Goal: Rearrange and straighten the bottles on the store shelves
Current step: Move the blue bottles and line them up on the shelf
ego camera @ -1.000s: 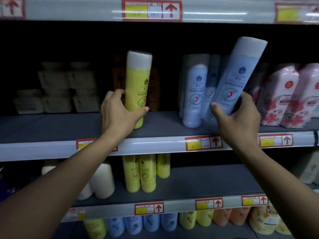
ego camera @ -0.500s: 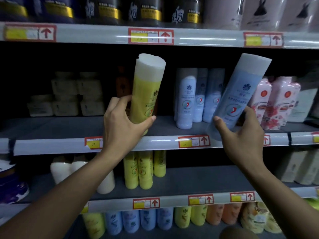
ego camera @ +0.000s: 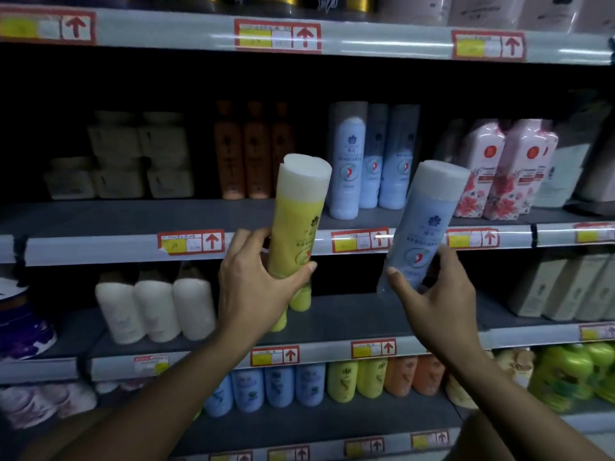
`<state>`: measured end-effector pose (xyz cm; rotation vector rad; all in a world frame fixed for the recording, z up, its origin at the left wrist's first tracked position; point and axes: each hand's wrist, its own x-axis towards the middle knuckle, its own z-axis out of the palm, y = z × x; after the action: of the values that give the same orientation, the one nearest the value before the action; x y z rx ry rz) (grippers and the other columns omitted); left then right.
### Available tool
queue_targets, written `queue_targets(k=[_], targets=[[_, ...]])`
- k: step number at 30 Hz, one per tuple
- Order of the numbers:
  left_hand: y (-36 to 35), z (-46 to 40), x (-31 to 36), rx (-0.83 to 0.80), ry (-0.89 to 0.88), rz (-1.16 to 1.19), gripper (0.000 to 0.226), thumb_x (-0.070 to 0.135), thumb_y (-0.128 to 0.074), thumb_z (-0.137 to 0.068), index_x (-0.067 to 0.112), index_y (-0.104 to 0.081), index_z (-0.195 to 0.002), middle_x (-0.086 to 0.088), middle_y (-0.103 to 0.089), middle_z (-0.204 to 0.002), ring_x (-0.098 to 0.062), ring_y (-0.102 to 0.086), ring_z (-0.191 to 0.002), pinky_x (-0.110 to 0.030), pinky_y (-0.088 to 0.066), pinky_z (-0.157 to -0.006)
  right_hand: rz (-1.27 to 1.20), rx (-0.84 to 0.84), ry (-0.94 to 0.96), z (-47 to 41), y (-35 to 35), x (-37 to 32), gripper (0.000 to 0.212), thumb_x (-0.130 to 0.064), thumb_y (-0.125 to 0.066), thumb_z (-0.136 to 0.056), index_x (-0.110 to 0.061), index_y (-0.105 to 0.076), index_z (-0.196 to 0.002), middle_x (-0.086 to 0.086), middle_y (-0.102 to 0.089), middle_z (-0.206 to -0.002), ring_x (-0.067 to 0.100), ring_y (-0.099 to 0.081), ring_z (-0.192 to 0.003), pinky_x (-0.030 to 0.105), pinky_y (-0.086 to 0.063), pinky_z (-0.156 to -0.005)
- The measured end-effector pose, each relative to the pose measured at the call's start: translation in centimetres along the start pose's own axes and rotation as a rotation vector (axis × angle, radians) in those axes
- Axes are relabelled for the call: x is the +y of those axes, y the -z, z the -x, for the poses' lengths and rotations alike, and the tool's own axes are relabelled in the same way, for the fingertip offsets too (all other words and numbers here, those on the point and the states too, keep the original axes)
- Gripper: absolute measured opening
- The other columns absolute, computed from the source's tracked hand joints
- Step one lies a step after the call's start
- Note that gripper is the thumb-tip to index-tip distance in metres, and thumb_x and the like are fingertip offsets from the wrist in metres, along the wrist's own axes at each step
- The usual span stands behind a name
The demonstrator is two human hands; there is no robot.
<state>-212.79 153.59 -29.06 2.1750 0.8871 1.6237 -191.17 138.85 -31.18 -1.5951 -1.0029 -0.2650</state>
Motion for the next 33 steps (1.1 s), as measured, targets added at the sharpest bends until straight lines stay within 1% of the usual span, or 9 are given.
queue_targets(k=[3, 6, 10, 13, 18, 24, 27, 30, 33], targets=[[-1.2, 2.2, -0.9, -0.057, 0.021, 0.042, 0.063, 0.049, -0.093, -0.067, 0.026, -0.069, -0.120, 0.012, -0.057, -0.104, -0.008, -0.064, -0.089, -0.039, -0.059, -0.078, 0.022, -0.044, -0.031, 1.3, -0.6, 1.4, 0.050, -0.031, -0.084, -0.084, -0.022, -0.057, -0.125, -0.008, -0.064, -0.110, -0.016, -0.059, -0.094, 0.004, -0.045, -0.068], [-2.4, 4.4, -1.9, -0.107, 0.034, 0.040, 0.062, 0.051, -0.092, -0.067, 0.027, -0.068, -0.119, 0.014, -0.057, -0.104, -0.005, -0.064, -0.088, -0.036, -0.059, -0.074, 0.030, -0.084, -0.047, 2.4, -1.3, 3.0, 0.052, -0.029, -0.085, -0.084, -0.022, -0.055, -0.125, -0.009, -0.063, -0.111, -0.022, -0.056, -0.095, 0.003, -0.046, -0.068], [-4.1, 6.8, -3.4, -0.183, 0.063, 0.044, 0.058, 0.053, -0.090, -0.071, 0.026, -0.069, -0.118, 0.015, -0.056, -0.101, -0.003, -0.062, -0.086, -0.034, -0.057, -0.070, 0.060, -0.130, -0.054, 3.6, -2.4, 5.1, 0.054, -0.030, -0.086, -0.082, -0.023, -0.053, -0.125, -0.009, -0.062, -0.113, -0.003, -0.060, -0.090, 0.022, -0.054, -0.074], [-5.5, 8.3, -5.0, -0.252, 0.104, 0.083, 0.052, 0.050, -0.090, -0.074, 0.026, -0.070, -0.115, 0.013, -0.056, -0.098, -0.004, -0.064, -0.085, -0.036, -0.058, -0.069, 0.111, -0.165, -0.049, 4.4, -3.1, 7.1, 0.055, -0.028, -0.087, -0.081, -0.020, -0.053, -0.124, -0.007, -0.060, -0.112, 0.008, -0.059, -0.096, 0.030, -0.053, -0.075], [-7.8, 9.6, -8.4, -0.318, 0.179, 0.069, 0.048, 0.062, -0.083, -0.074, 0.027, -0.069, -0.104, 0.008, -0.059, -0.095, -0.012, -0.065, -0.084, -0.043, -0.058, -0.071, 0.152, -0.248, -0.097, 5.3, -4.2, 10.4, 0.056, -0.028, -0.088, -0.080, -0.019, -0.050, -0.120, -0.008, -0.058, -0.107, 0.015, -0.063, -0.098, 0.043, -0.060, -0.077], [-9.9, 8.5, -10.5, -0.352, 0.276, 0.032, 0.034, 0.051, -0.089, -0.075, 0.031, -0.069, -0.094, 0.009, -0.072, -0.088, -0.008, -0.068, -0.080, -0.039, -0.059, -0.070, 0.177, -0.317, -0.152, 4.4, -5.8, 12.6, 0.054, -0.030, -0.087, -0.081, -0.021, -0.047, -0.117, 0.005, -0.067, -0.115, 0.026, -0.068, -0.102, 0.052, -0.060, -0.080], [-10.8, 7.7, -10.9, -0.369, 0.316, 0.039, 0.032, 0.050, -0.089, -0.077, 0.032, -0.071, -0.095, 0.016, -0.074, -0.087, 0.002, -0.069, -0.080, -0.028, -0.060, -0.070, 0.189, -0.335, -0.170, 3.2, -6.7, 13.0, 0.053, -0.029, -0.087, -0.081, -0.015, -0.050, -0.116, 0.009, -0.069, -0.116, 0.029, -0.069, -0.103, 0.051, -0.059, -0.081], [-11.6, 6.9, -10.7, -0.347, 0.342, 0.032, 0.028, 0.047, -0.090, -0.077, 0.034, -0.070, -0.093, 0.023, -0.069, -0.080, 0.012, -0.067, -0.076, -0.006, -0.047, -0.061, 0.196, -0.337, -0.190, 1.9, -7.6, 12.8, 0.051, -0.027, -0.087, -0.081, -0.011, -0.052, -0.115, 0.009, -0.071, -0.114, 0.028, -0.070, -0.103, 0.045, -0.059, -0.081], [-12.3, 6.3, -10.6, -0.286, 0.376, 0.023, 0.028, 0.047, -0.089, -0.076, 0.032, -0.070, -0.090, 0.020, -0.071, -0.080, 0.008, -0.068, -0.075, -0.014, -0.052, -0.064, 0.204, -0.357, -0.195, 0.7, -8.5, 12.8, 0.052, -0.028, -0.087, -0.082, -0.011, -0.052, -0.116, 0.007, -0.071, -0.115, 0.023, -0.069, -0.102, 0.034, -0.055, -0.079]])
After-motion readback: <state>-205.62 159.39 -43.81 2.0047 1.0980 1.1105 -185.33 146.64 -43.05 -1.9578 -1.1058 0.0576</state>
